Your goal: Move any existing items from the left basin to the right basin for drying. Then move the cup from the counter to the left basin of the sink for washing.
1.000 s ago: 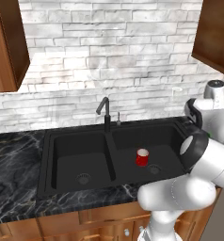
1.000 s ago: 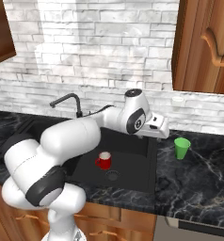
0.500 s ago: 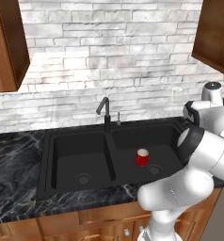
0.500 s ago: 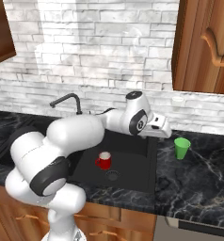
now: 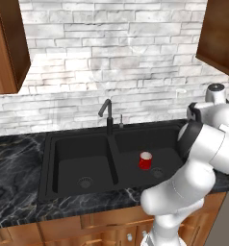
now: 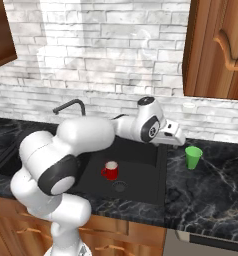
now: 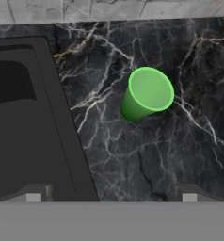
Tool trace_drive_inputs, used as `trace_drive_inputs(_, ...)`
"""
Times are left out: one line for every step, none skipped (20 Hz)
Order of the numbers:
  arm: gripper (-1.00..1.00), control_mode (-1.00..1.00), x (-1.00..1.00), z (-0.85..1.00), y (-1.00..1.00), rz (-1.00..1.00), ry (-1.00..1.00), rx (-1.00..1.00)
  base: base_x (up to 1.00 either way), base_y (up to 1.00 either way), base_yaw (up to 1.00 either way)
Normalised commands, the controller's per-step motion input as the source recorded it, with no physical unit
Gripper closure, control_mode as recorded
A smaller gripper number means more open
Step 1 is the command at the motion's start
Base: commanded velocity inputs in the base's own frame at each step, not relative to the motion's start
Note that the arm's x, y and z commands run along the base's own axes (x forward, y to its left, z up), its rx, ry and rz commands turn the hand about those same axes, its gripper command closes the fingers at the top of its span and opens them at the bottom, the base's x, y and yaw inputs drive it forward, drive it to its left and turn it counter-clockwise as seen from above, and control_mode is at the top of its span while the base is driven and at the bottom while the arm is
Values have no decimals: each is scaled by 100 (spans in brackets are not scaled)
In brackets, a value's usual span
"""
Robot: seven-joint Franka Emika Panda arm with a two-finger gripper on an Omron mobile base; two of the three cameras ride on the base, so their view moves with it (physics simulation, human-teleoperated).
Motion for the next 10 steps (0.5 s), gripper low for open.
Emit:
trace_drive_inputs(-100, -100, 20, -7, -10, -3, 0, -1, 0, 0, 0)
trace_drive_inputs(-100, -100, 19, -9, -6, -3, 0, -1, 0, 0, 0)
trace_drive_inputs(-100, -100, 17, -8, -9, -2, 0, 0, 0, 0, 0)
trace_drive_inputs(-100, -100, 22, -6, -13, -2, 0, 0, 0, 0, 0)
trace_drive_inputs(-100, -100, 23, -6, -11, -2, 0, 0, 0, 0, 0)
trace_drive_inputs(-100, -100, 22, -7, -7, -2, 0, 0, 0, 0, 0)
trace_drive_inputs(-100, -100, 19, -7, -3, 0, 0, 0, 0, 0, 0)
trace_drive_inputs(-100, -100, 19, -4, -3, 0, 0, 0, 0, 0, 0)
trace_drive_inputs(-100, -100, 20, -6, -6, 0, 0, 0, 0, 0, 0)
trace_drive_inputs(-100, -100, 20, -10, -6, 0, 0, 0, 0, 0, 0)
